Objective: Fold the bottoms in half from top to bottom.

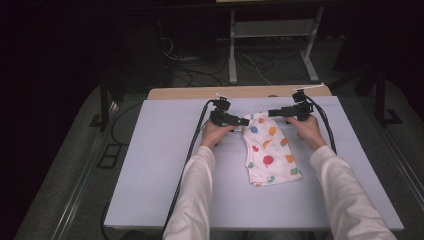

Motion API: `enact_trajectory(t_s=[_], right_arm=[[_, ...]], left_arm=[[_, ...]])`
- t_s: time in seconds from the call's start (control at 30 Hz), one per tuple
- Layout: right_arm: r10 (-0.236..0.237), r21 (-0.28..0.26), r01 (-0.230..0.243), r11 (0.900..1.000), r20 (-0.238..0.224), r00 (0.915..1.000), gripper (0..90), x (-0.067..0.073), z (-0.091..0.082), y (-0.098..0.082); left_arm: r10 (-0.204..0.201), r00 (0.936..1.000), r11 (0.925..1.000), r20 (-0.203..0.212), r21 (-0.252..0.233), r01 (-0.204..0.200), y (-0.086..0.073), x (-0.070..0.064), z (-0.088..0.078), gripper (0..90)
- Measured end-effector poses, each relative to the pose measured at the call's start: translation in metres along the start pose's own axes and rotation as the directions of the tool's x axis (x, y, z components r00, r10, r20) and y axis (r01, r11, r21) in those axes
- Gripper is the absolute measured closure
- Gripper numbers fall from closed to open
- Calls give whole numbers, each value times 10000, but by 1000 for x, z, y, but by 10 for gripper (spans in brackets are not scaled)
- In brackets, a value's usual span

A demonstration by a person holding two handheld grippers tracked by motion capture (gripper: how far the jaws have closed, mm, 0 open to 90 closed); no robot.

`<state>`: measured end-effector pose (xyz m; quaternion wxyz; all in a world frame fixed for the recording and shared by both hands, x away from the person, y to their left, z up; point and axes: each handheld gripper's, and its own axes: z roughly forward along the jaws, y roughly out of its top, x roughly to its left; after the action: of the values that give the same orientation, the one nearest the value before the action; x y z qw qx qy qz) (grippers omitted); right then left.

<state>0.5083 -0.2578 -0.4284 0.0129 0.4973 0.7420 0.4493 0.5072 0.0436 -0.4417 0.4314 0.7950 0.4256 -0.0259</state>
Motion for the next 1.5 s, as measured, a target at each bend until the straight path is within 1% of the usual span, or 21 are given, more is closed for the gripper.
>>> enact_trajectory(t_s=[0.07, 0.17, 0.23, 0.33, 0.4, 0.47, 0.57, 0.67, 0.83, 0.93, 1.1, 1.17, 1.23, 1.3, 1.37, 1.4, 1.47, 1.5], right_arm=[[-7, 39, 7, 10000, 15, 10000, 157, 0, 1, 0], [59, 66, -60, 10000, 118, 9999, 207, -1, 1, -1], [115, 83, -116, 9999, 83, 9999, 248, -2, 2, -1], [78, 209, -77, 9998, -66, 9999, 354, -3, 3, -2], [30, 364, -32, 9993, 55, 10000, 393, -2, 5, -2], [0, 490, -11, 9988, 223, 9998, 424, -3, 7, -3], [24, 633, -43, 9980, 303, 9995, 452, -3, 8, -4], [41, 713, -65, 9974, 339, 9994, 467, -5, 9, -5], [136, 864, -157, 9961, 240, 9996, 487, -7, 12, -6], [118, 934, -136, 9955, 201, 9997, 510, -8, 14, -8], [142, 1023, -155, 9946, 142, 9998, 558, -8, 19, -9], [132, 1095, -149, 9939, 160, 9998, 579, -7, 21, -10], [162, 1185, -170, 9928, 80, 9998, 617, -8, 23, -11], [296, 1177, -318, 9925, 207, 9993, 685, -8, 25, -12], [708, 1131, -697, 9911, -57, 9975, 749, -11, 27, -13], [788, 1149, -773, 9904, -86, 9969, 778, -11, 28, -14], [1060, 1224, -1017, 9873, -289, 9939, 853, -13, 29, -15], [1080, 1241, -1035, 9869, -301, 9937, 862, -13, 30, -16]], left_arm=[[3, 10000, 10000, 2, 20, -3, 0, 0, 1, 109], [-53, 10000, 10000, 78, -33, 53, -1, 0, 2, 140], [-121, 9999, 9999, 85, -12, 121, -1, 0, 3, 167], [-105, 9998, 9999, 194, 139, 102, -2, 0, 4, 216], [-60, 9998, 9997, 182, 256, 55, -3, 0, 5, 255], [-82, 9998, 9996, 168, 265, 78, -3, 1, 6, 297], [-98, 9998, 9996, 144, 271, 94, -3, 0, 7, 349], [-120, 9999, 9995, 112, 289, 117, -3, 0, 8, 373], [-185, 9997, 9996, 187, 224, 181, -4, 1, 11, 413], [-178, 9996, 9996, 237, 236, 172, -5, 0, 13, 459], [-305, 9990, 9993, 315, 227, 297, -6, 0, 16, 554], [-274, 9991, 9994, 322, 223, 267, -6, -1, 17, 600], [-111, 9995, 9995, 279, 305, 103, -6, -1, 18, 663], [-83, 9998, 9992, 181, 401, 76, -7, -2, 18, 738], [-56, 9999, 9989, 154, 463, 48, -7, -2, 19, 809], [-40, 9999, 9988, 124, 481, 34, -7, -2, 19, 828], [17, 10000, 9989, 95, 473, -21, -7, -2, 18, 857], [70, 10000, 9988, 68, 479, -73, -7, -2, 18, 865]])
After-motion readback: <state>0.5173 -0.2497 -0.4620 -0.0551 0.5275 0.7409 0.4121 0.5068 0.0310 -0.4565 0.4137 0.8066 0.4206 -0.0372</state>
